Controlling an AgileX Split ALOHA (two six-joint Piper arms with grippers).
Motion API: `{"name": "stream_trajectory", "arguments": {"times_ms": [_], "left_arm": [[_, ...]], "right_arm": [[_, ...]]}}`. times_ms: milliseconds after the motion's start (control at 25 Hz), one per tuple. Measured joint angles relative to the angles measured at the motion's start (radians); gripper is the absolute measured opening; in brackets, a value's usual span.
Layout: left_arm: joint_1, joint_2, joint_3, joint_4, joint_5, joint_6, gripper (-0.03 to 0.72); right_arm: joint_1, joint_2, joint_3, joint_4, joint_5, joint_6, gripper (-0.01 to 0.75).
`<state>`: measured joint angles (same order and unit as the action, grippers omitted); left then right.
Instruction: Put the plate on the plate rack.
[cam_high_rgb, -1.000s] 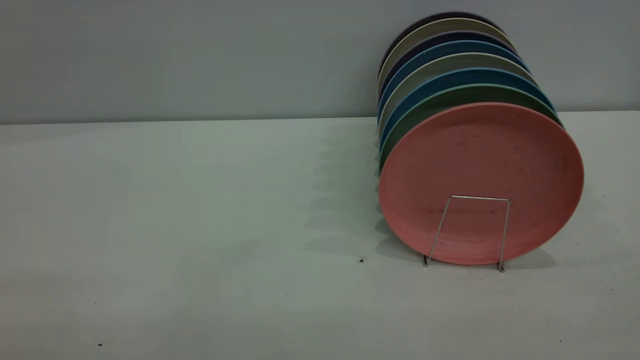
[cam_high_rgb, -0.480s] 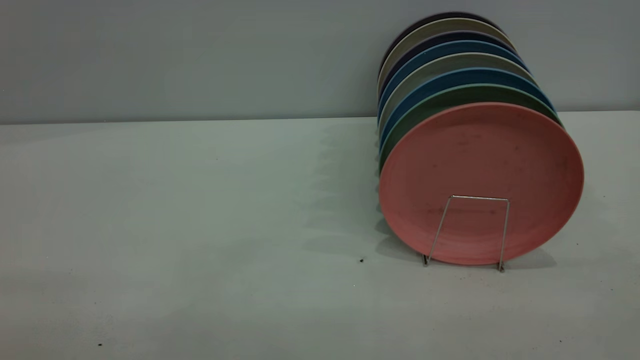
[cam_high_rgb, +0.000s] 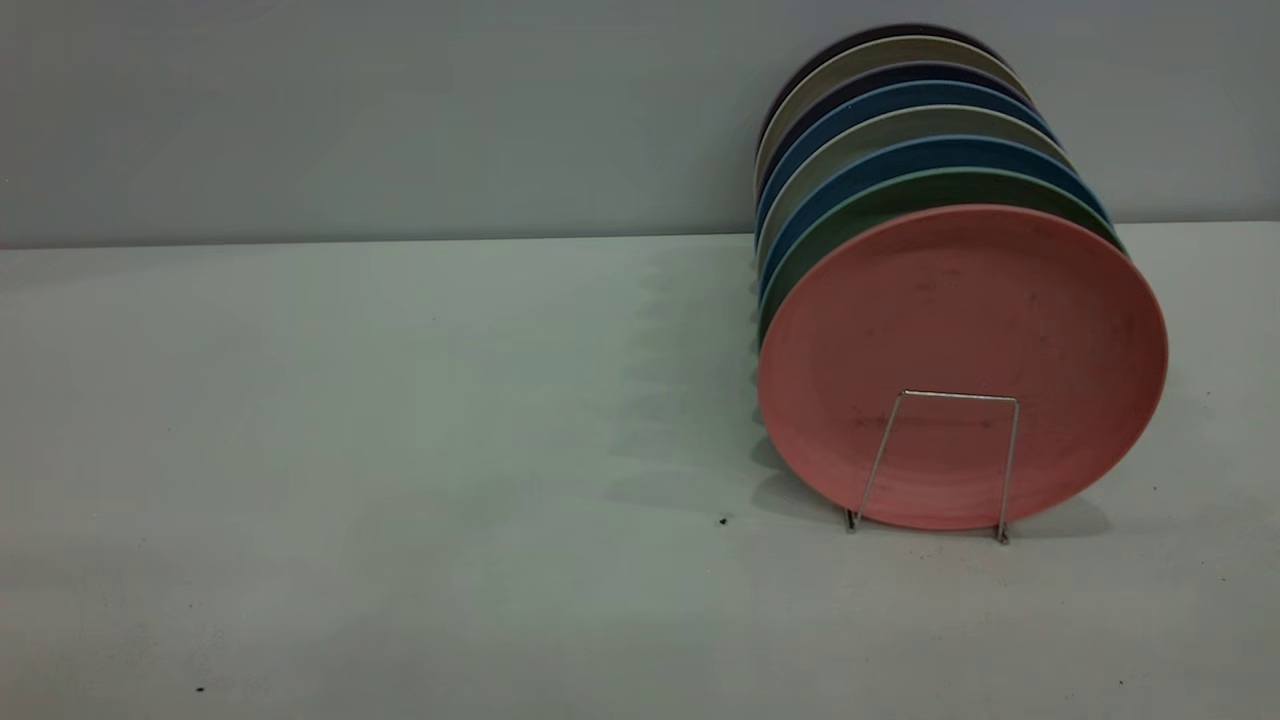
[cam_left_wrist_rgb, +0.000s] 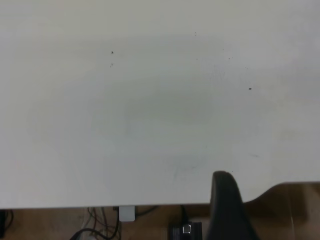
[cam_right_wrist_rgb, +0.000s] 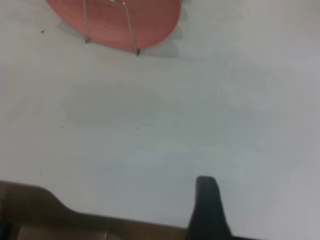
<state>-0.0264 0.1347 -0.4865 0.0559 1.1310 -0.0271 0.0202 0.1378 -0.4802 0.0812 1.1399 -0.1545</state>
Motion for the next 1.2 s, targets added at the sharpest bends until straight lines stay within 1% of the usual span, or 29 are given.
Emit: {"name": "stream_trajectory", "arguments": {"times_ms": [1080, 1200], "left_arm": [[0.0, -0.007, 0.0, -0.022, -0.001, 0.003, 0.486], [0.0, -0.011, 0.0, -0.022, -0.001, 0.003, 0.486]], "right_arm": [[0.0, 0.0, 0.0, 0.021, 0.0, -0.031, 0.585], [-0.016, -0.015, 0.0, 0.021, 0.0, -0.031, 0.585]]}}
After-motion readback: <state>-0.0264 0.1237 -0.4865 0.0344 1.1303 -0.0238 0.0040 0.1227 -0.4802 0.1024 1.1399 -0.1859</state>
